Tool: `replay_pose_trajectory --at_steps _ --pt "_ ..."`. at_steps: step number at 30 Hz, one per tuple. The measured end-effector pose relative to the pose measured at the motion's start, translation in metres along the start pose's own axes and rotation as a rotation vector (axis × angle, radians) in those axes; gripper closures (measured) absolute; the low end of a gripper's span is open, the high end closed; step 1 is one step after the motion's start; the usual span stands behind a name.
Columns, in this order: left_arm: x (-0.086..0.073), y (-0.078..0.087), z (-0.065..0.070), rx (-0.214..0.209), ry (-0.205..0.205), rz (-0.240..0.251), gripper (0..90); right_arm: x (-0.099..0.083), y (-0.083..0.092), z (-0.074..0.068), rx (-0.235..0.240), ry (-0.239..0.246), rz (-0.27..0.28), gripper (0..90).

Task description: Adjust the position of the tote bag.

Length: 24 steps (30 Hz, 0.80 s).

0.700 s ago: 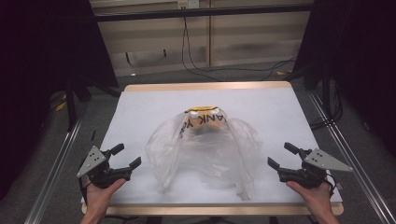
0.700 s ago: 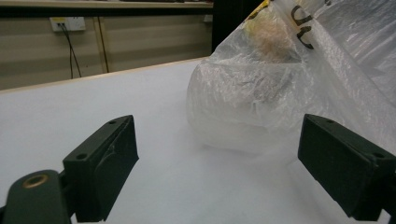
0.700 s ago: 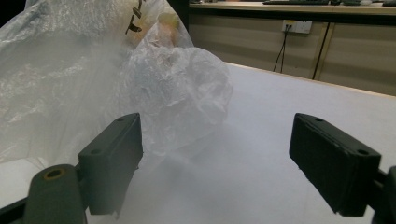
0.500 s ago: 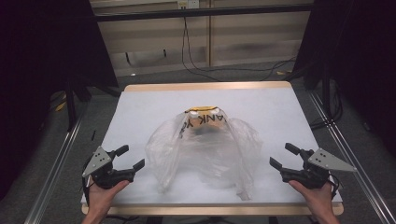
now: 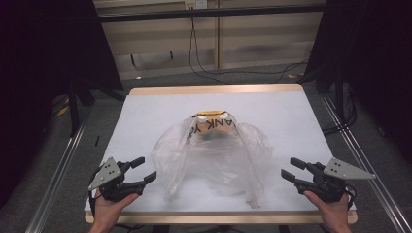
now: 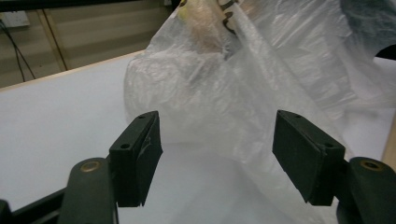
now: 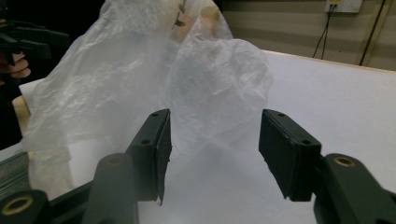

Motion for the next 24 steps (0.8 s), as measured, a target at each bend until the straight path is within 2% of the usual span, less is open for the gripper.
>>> replay_pose_trajectory --at_steps 2,4,5,8,10,12,13,14,16,19,21,24 --pt "0.002 0.005 0.007 -0.021 0.012 0.000 35.4 -0.002 -0.002 -0.010 0.029 0.013 -0.028 46.1" --pt "0.003 0.009 0.011 -0.039 0.010 -0.006 36.2 -0.002 -0.002 -0.012 0.033 0.016 -0.031 47.3" --pt "0.003 0.010 0.014 -0.043 0.012 -0.001 38.1 -0.004 -0.004 -0.018 0.061 0.016 -0.042 48.6" --pt "0.003 0.016 0.020 -0.046 0.004 -0.001 39.7 -0.005 -0.009 -0.023 0.085 0.025 -0.064 51.0" --pt "0.003 0.017 0.026 -0.073 0.013 0.000 39.7 -0.006 -0.010 -0.026 0.089 0.026 -0.070 52.0" --pt "0.002 0.019 0.030 -0.083 -0.006 -0.012 41.1 -0.006 -0.011 -0.031 0.113 0.032 -0.082 52.1" --pt "0.000 0.018 0.035 -0.101 -0.008 -0.029 42.2 -0.007 -0.011 -0.037 0.136 0.031 -0.084 51.6" --pt "0.000 0.018 0.035 -0.101 -0.008 -0.029 43.3 -0.007 -0.011 -0.037 0.136 0.031 -0.084 51.6" --pt "-0.002 0.015 0.042 -0.148 -0.021 -0.054 43.9 -0.009 -0.009 -0.047 0.158 0.039 -0.091 51.3" --pt "-0.004 0.013 0.050 -0.171 -0.044 -0.069 44.4 -0.011 -0.007 -0.060 0.196 0.041 -0.097 51.5" --pt "-0.005 0.011 0.053 -0.181 -0.052 -0.074 44.4 -0.011 -0.007 -0.062 0.206 0.044 -0.100 51.8" --pt "-0.009 0.007 0.054 -0.193 -0.065 -0.095 44.8 -0.015 -0.015 -0.071 0.254 0.051 -0.138 54.5"
Point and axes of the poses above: each handheld gripper's, and its own axes: y roughly backward along the jaws, x roughly out of its top, z roughly to its right, the point moved 7 cm from there along -y, roughly forward along the jaws, and after that the axes turned 11 degrees about x, right-handed, at the moved point
